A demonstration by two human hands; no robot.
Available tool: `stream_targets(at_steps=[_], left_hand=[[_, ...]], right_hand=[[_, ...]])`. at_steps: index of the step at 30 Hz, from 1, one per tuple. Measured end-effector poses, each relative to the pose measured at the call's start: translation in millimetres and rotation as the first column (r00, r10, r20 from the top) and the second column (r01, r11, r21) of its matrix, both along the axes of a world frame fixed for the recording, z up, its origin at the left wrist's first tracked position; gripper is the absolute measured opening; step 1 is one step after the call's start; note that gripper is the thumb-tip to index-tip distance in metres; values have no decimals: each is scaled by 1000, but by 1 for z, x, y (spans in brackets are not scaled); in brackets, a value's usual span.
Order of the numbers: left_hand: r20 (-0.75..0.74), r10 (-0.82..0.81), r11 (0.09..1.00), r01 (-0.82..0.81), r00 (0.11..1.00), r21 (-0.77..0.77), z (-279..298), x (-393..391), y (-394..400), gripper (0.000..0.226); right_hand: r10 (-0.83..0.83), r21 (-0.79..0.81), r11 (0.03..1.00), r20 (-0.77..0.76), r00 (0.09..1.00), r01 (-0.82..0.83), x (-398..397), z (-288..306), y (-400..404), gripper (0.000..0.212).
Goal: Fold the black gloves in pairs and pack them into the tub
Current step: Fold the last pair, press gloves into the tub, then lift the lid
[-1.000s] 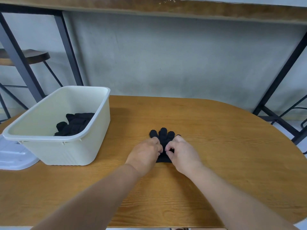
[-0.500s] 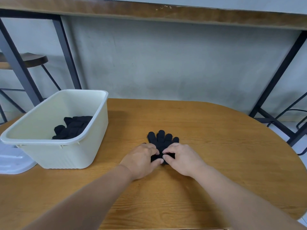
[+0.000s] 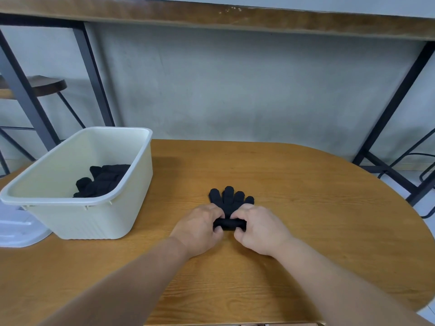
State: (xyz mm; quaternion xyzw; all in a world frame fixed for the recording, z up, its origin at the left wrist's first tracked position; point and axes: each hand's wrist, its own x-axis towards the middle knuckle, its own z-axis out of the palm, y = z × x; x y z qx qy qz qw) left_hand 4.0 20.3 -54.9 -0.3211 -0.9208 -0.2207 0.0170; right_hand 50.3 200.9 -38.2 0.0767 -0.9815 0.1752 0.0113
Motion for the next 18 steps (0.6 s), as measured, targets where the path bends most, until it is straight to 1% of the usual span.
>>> stream_targets(at_steps=[3, 7, 9, 11, 12, 15, 18], left_hand=[[-14, -19, 1000, 19, 1000, 18, -3, 3, -2, 15], [18, -12, 1000, 11, 1000, 23, -2, 4, -4, 17], [68, 26, 999, -28, 997, 37, 2, 4, -4, 14], [165, 72, 994, -84, 984, 67, 7, 3, -2, 16], [211, 85, 991, -104, 974, 82, 9, 2, -1, 17], [312, 115, 980, -159, 943, 119, 12, -3, 2, 16], [364, 176, 968, -227, 915, 103, 14, -9, 5, 16]], right_hand=[[0, -15, 1000, -11, 1000, 0, 4, -5, 0, 32], [-13, -45, 999, -2, 1000, 13, 6, -6, 0, 29], [-64, -180, 981, 77, 995, 77, 4, -2, 1, 24], [-115, -355, 918, 186, 976, 176, 0, 1, 4, 18], [-131, -409, 886, 229, 965, 218, -3, 2, 5, 15], [-154, -470, 833, 307, 939, 290, -9, 3, 8, 5], [-170, -499, 798, 350, 921, 337, -15, 2, 8, 7]])
